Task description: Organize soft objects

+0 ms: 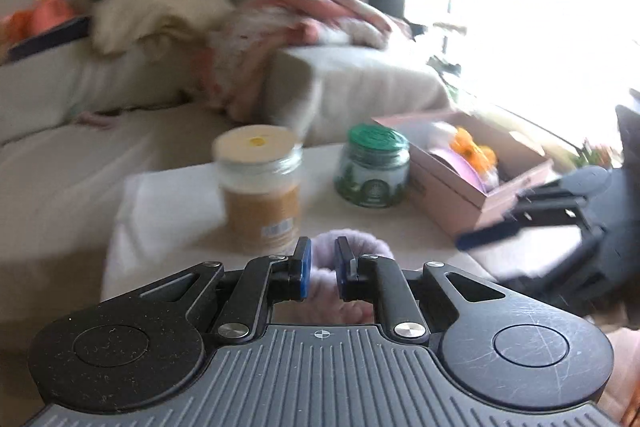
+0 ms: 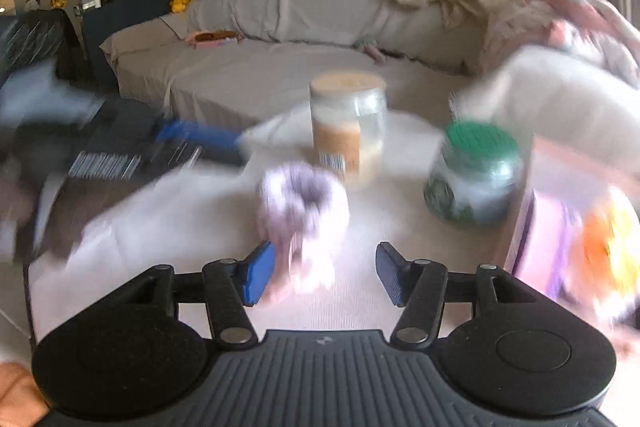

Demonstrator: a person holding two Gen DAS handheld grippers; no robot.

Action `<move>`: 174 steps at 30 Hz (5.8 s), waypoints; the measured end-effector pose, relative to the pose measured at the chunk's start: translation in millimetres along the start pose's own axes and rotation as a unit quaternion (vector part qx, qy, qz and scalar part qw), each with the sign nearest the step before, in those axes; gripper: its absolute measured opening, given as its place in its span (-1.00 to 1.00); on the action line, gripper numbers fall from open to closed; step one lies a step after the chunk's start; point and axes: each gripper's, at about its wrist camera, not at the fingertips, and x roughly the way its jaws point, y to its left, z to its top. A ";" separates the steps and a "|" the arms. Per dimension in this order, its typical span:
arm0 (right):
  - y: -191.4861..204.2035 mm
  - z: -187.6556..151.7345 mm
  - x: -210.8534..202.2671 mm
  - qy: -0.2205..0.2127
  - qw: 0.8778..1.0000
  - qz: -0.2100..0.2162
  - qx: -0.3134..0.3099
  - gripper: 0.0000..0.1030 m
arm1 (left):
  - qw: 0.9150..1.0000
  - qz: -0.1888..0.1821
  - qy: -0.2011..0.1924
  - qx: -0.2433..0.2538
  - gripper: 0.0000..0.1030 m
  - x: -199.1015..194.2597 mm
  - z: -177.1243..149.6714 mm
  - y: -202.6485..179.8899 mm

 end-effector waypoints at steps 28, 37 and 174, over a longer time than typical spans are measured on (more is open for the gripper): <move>7.5 -55.1 -2.1 0.038 0.998 0.020 0.042 0.98 | 0.963 -0.014 0.146 0.227 -0.50 46.7 -24.5 -39.7; 10.9 -47.8 -2.4 0.034 0.998 0.021 0.038 0.67 | 0.988 0.011 0.135 0.079 -0.53 52.0 -10.0 17.3; -48.4 -83.4 -37.2 0.024 0.964 -0.207 0.163 0.28 | 0.992 0.064 0.087 -0.058 -0.52 33.1 -46.1 -103.0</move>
